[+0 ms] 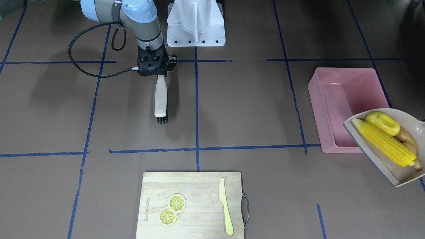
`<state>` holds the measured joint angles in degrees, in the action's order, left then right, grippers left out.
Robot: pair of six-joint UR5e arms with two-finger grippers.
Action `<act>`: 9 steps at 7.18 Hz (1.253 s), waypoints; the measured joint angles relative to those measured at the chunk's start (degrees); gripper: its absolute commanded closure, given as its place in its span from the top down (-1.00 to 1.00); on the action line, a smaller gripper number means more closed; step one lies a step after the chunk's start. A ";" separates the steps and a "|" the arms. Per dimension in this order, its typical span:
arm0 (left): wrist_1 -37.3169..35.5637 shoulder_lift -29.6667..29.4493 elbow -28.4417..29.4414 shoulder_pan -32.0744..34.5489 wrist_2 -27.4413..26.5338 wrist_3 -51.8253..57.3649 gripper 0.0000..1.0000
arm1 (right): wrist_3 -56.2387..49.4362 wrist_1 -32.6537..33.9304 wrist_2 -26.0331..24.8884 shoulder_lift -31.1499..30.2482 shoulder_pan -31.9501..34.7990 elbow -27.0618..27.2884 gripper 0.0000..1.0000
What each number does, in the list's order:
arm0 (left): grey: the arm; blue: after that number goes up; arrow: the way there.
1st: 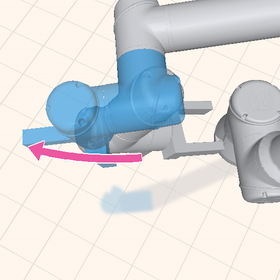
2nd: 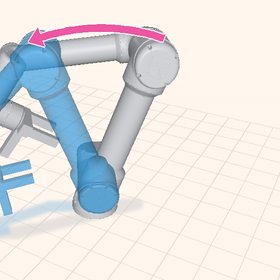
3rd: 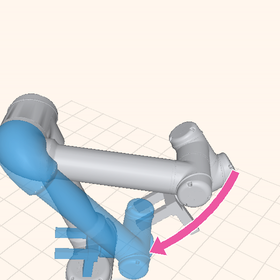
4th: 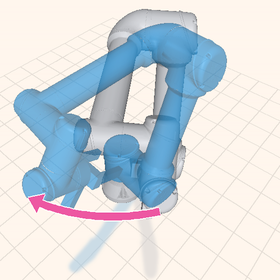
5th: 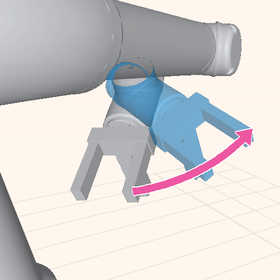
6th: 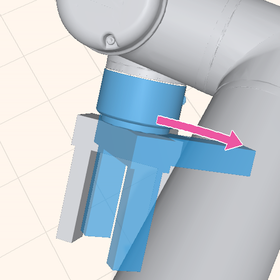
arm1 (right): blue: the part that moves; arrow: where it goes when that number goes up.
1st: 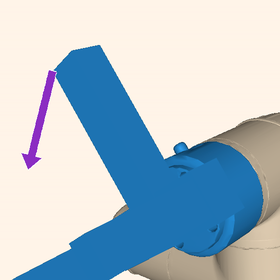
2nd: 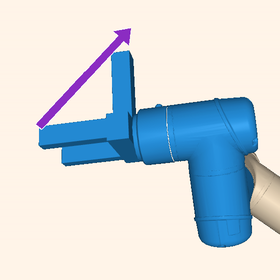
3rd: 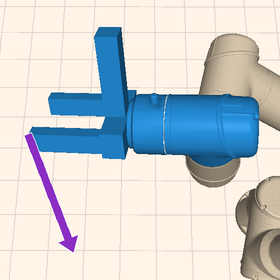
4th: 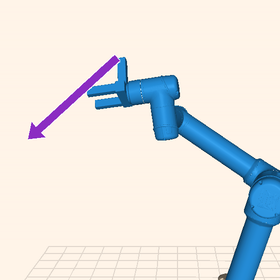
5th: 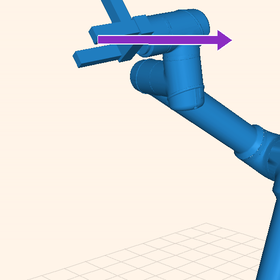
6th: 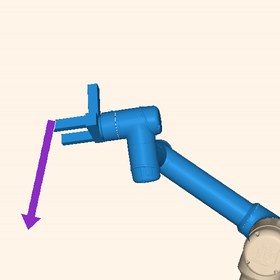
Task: Sweep and dump trash into bin
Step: 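Tilt the dustpan with the left gripper to dump the produce into the bin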
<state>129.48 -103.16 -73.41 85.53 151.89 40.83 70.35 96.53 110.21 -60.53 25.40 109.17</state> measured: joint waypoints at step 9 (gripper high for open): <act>-10.62 0.43 -1.57 1.74 -8.11 26.79 -1.00 | 0.02 0.05 -2.41 -0.46 -0.59 0.44 -1.00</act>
<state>118.86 -102.73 -74.98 87.27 143.78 67.62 70.37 96.57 107.80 -60.99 24.81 109.61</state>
